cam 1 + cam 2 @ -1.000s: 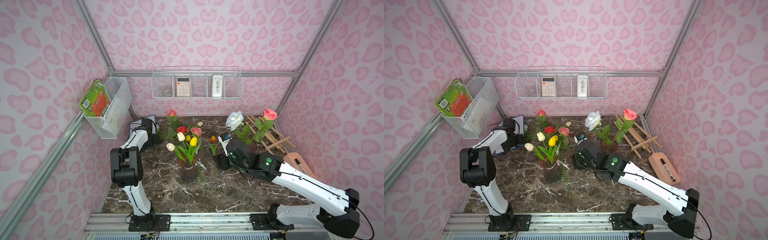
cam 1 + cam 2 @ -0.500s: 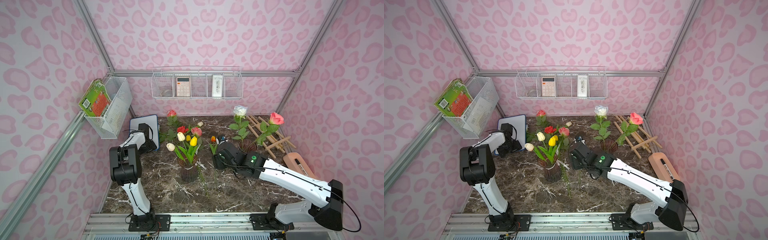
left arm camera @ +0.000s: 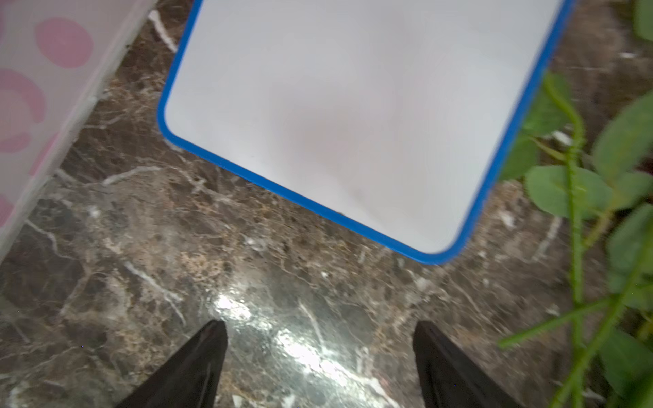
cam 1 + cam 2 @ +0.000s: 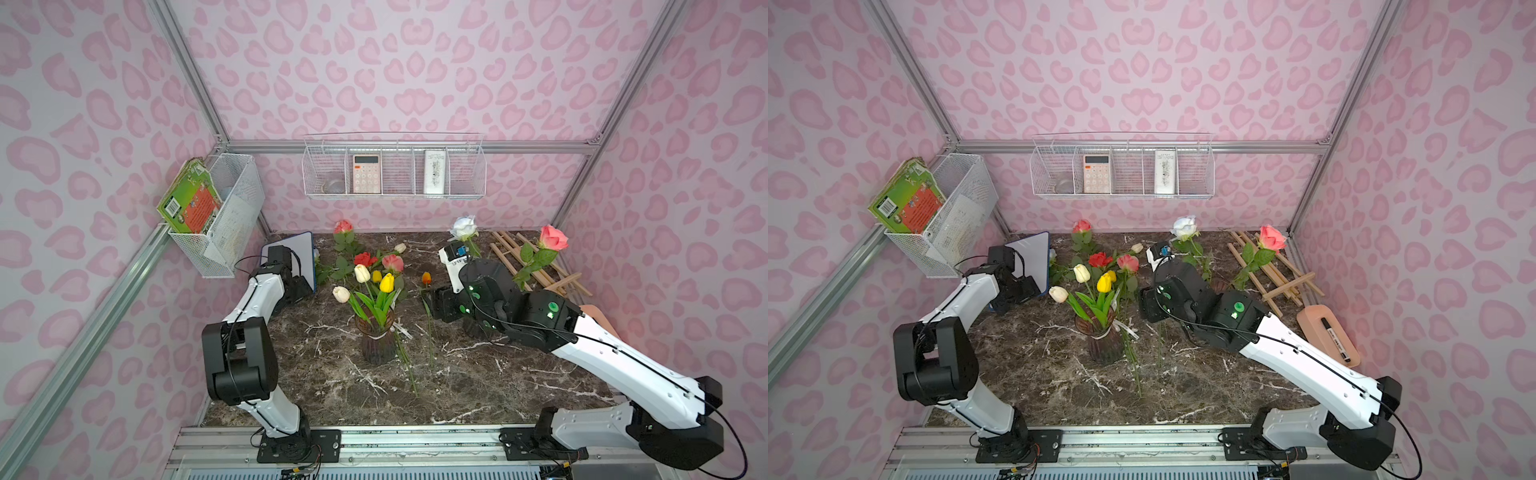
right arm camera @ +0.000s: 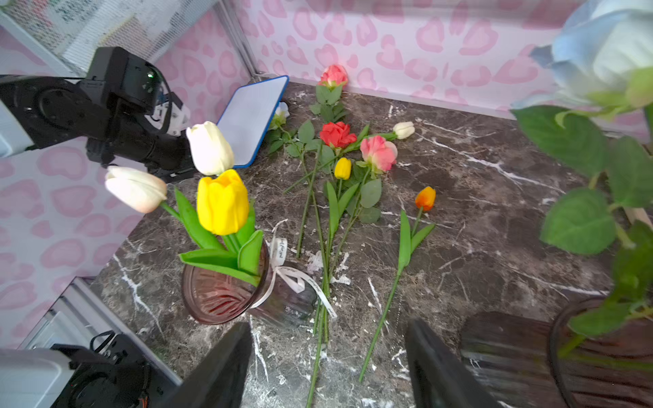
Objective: Arrange the flowers in different vases according to their variety
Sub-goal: Pick up the flower at the center of the board.
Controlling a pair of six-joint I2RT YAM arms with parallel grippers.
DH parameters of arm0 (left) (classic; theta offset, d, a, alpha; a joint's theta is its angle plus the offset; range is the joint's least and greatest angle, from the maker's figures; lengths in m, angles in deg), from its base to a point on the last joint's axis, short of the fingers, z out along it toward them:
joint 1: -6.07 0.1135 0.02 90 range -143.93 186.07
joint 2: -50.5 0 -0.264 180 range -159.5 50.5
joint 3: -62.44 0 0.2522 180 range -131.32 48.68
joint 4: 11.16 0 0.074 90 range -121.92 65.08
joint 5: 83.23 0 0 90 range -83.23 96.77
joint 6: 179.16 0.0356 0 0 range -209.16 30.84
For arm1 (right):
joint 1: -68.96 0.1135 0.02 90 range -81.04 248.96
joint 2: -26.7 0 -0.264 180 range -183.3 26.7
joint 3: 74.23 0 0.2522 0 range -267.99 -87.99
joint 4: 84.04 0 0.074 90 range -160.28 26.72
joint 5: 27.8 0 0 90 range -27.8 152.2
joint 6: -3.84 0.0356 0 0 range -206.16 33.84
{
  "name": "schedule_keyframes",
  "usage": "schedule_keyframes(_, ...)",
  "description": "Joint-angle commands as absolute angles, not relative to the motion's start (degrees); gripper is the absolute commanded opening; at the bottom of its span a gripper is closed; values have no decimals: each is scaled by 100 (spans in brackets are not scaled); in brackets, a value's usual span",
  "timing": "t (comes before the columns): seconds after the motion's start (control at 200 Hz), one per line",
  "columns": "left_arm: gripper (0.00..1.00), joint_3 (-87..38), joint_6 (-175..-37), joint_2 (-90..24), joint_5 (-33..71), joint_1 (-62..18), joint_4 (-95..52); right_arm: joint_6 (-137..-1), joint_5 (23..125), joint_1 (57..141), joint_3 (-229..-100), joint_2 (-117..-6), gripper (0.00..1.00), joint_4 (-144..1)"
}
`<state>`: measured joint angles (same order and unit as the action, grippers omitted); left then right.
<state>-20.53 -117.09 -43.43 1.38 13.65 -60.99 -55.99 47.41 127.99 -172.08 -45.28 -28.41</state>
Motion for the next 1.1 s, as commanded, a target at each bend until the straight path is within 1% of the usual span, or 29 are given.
schedule_keyframes(0.0, 87, -1883, -11803, -3992, 459, 1181, -6031, -5582, 5294, 12807, -16977, -4413, 68, -2744)
schedule_keyframes(0.03, 87, -1806, -11820, -3883, 573, 1130, -5967, -5526, 5332, 12805, -16849, -4390, 66, -2735)
schedule_keyframes(0.135, 88, -1501, -11904, -3514, 889, 960, -5792, -5297, 5257, 12788, -16157, -4318, 65, -2772)
schedule_keyframes(0.235, 88, -1261, -11935, -3198, 903, 785, -5730, -5118, 5224, 12693, -15592, -4347, 63, -2868)
schedule_keyframes(0.305, 88, -1089, -11974, -3016, 936, 740, -5655, -5058, 5269, 12523, -15295, -4477, 62, -2989)
schedule_keyframes(0.34, 88, -1018, -11984, -2924, 948, 722, -5612, -5057, 5317, 12422, -15176, -4577, 58, -3065)
schedule_keyframes(0.46, 88, -797, -12009, -2714, 897, 670, -5561, -5076, 5463, 12135, -14919, -4956, 56, -3427)
schedule_keyframes(0.48, 88, -759, -12017, -2682, 905, 663, -5545, -5092, 5507, 12099, -14896, -5035, 53, -3498)
schedule_keyframes(0.665, 87, -431, -12102, -2381, 954, 607, -5445, -5218, 5668, 11867, -15369, -6205, 50, -3504)
schedule_keyframes(0.705, 87, -349, -12154, -2282, 958, 575, -5445, -5265, 5660, 11844, -15517, -6495, 47, -3482)
schedule_keyframes(0.8, 87, -113, -12228, -2015, 879, 453, -5441, -5320, 5605, 11751, -15826, -7070, 45, -3444)
schedule_keyframes(0.915, 88, 164, -12234, -1727, 573, 240, -5527, -5340, 5581, 11569, -16000, -7548, 44, -3498)
schedule_keyframes(1.045, 88, 461, -12246, -1527, 287, 50, -5423, -5430, 5780, 11369, -16167, -8027, 42, -3603)
schedule_keyframes(1.095, 88, 525, -12252, -1490, 253, 45, -5360, -5444, 5863, 11305, -16234, -8212, 39, -3624)
